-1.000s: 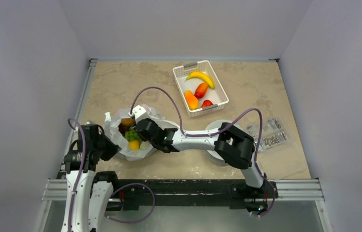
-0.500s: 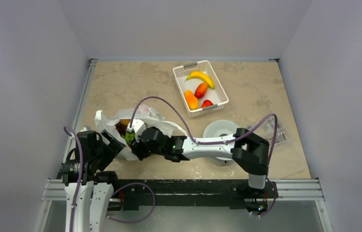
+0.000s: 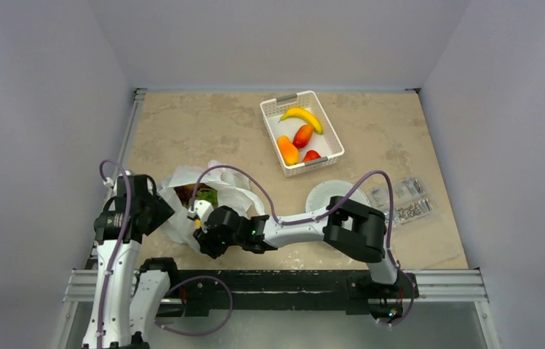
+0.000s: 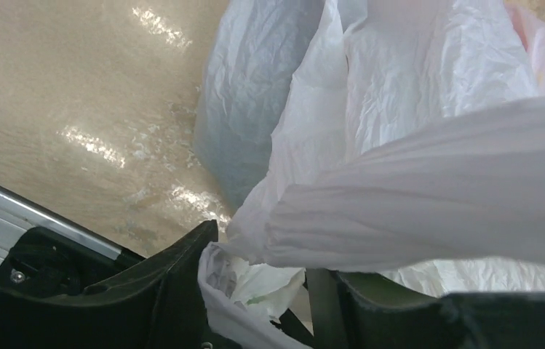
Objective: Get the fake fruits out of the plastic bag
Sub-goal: Take out the fake fruit from the plastic bag.
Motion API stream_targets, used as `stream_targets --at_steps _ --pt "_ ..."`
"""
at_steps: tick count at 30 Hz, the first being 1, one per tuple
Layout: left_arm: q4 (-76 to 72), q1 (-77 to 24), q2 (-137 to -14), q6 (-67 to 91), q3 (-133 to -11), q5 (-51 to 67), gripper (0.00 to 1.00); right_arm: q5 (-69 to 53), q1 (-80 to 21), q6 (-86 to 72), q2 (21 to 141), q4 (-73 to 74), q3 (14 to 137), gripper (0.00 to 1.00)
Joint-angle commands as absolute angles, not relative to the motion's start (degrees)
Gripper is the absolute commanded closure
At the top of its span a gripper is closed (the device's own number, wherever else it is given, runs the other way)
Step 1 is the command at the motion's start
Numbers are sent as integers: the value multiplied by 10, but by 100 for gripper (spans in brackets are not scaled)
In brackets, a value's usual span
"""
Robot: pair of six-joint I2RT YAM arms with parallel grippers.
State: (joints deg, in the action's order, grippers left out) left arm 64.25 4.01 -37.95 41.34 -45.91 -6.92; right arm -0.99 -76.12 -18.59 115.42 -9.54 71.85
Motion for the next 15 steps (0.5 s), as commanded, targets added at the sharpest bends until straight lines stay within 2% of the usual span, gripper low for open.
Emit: stream_targets --at_steps 1,6,7,10,15 --pt "590 42 -388 369 -468 -86 60 16 -758 -197 1089 -94 709 64" --pt "574 42 -366 307 -485 -78 92 43 -729 -214 1041 -76 704 61" --pt "566 42 -355 301 -483 -63 95 43 -721 -220 1033 -75 703 61" --pt "551 42 -332 301 -469 -7 100 38 -701 -229 1024 -70 707 58" --pt "621 41 -356 310 -511 39 100 32 -684 -230 1054 -63 731 55"
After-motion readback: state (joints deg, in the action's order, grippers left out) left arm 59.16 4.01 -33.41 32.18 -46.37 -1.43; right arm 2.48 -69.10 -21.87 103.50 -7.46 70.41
